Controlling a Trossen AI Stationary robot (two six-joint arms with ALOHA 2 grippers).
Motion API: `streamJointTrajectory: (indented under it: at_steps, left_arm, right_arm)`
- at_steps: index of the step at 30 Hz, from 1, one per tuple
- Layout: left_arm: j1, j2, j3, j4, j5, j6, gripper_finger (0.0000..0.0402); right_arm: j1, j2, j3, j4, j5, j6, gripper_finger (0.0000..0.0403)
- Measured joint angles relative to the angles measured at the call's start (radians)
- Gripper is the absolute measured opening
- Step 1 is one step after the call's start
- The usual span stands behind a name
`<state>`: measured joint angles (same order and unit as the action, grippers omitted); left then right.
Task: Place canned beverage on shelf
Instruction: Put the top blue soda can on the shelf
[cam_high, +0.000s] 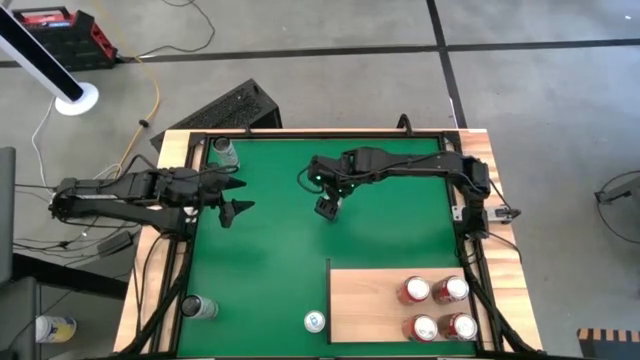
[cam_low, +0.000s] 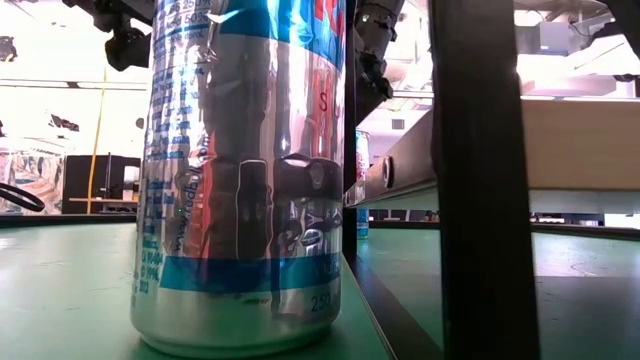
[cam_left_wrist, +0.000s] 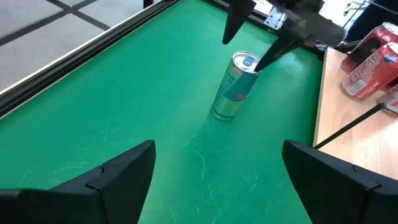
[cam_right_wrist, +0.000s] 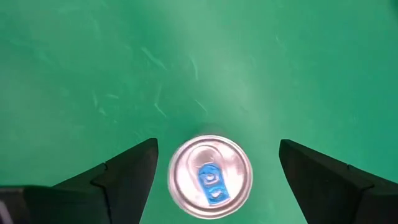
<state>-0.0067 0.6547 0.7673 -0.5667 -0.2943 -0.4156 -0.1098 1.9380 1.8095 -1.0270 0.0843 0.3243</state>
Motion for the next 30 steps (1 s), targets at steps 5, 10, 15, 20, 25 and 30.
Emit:
streamJointTrajectory:
  at_steps: [5, 10, 15, 20, 25, 30]
  left_arm:
    - [0.000, 0.000, 0.000, -0.003, 0.000, 0.000, 0.0334]
    - [0.000, 0.000, 0.000, -0.003, 0.000, 0.000, 0.0334]
    - [0.000, 0.000, 0.000, -0.004, -0.001, 0.006, 0.0334]
    - [0.000, 0.000, 0.000, -0.004, -0.001, 0.007, 0.0334]
    - [0.000, 0.000, 0.000, -0.004, -0.001, 0.008, 0.0334]
    - [0.000, 0.000, 0.000, -0.004, -0.006, 0.008, 0.0334]
  right_arm:
    - [0.020, 0.001, -0.001, -0.024, 0.074, 0.032, 0.0361]
    - [0.031, 0.019, 0.000, -0.035, 0.079, 0.046, 0.0361]
    - [0.034, 0.051, 0.000, -0.059, 0.077, 0.052, 0.0361]
    - [0.043, 0.067, -0.002, -0.060, 0.076, 0.057, 0.0361]
    - [0.045, 0.064, -0.001, -0.065, 0.079, 0.091, 0.0360]
    - [0.044, 0.063, -0.001, -0.107, 0.074, 0.103, 0.0352]
